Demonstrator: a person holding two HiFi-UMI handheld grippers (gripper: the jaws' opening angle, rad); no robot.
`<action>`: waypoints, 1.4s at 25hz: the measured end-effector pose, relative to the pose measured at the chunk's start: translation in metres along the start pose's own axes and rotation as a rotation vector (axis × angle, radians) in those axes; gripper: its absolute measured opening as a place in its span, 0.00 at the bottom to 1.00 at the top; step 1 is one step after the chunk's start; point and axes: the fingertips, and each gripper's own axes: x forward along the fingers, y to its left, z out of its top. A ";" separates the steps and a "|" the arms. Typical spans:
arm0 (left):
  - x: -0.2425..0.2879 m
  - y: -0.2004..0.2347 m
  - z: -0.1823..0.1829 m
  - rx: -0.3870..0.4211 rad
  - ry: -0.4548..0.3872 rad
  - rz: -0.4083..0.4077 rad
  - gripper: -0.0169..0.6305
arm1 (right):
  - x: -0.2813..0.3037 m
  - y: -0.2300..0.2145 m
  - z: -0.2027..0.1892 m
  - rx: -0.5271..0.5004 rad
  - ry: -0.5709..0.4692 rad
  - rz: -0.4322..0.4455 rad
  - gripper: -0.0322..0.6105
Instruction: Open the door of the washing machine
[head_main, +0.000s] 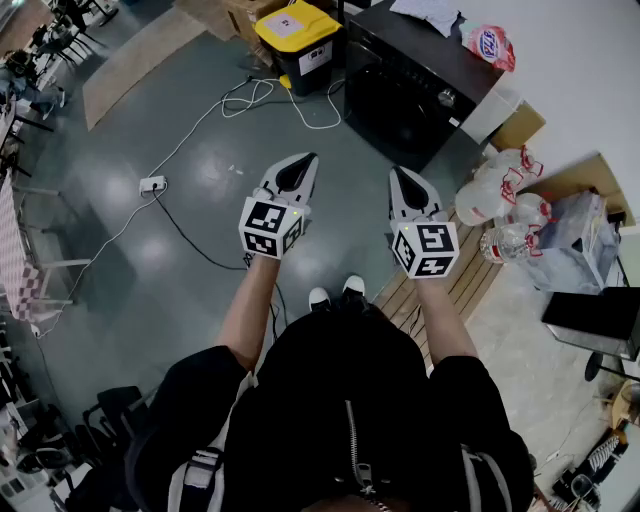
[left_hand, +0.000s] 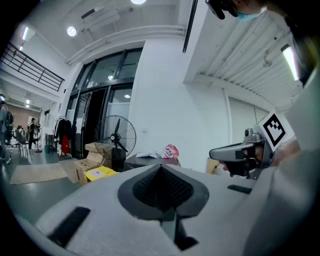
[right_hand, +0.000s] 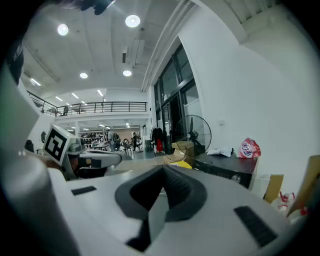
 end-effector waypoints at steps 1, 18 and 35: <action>0.001 -0.003 0.002 0.001 0.000 0.004 0.03 | -0.002 -0.004 0.001 0.008 -0.010 0.007 0.05; 0.040 -0.012 0.001 0.005 0.024 0.098 0.03 | 0.017 -0.050 0.009 0.028 -0.043 0.098 0.05; 0.185 0.078 -0.004 -0.001 0.046 -0.044 0.03 | 0.133 -0.117 0.009 0.043 0.000 -0.033 0.05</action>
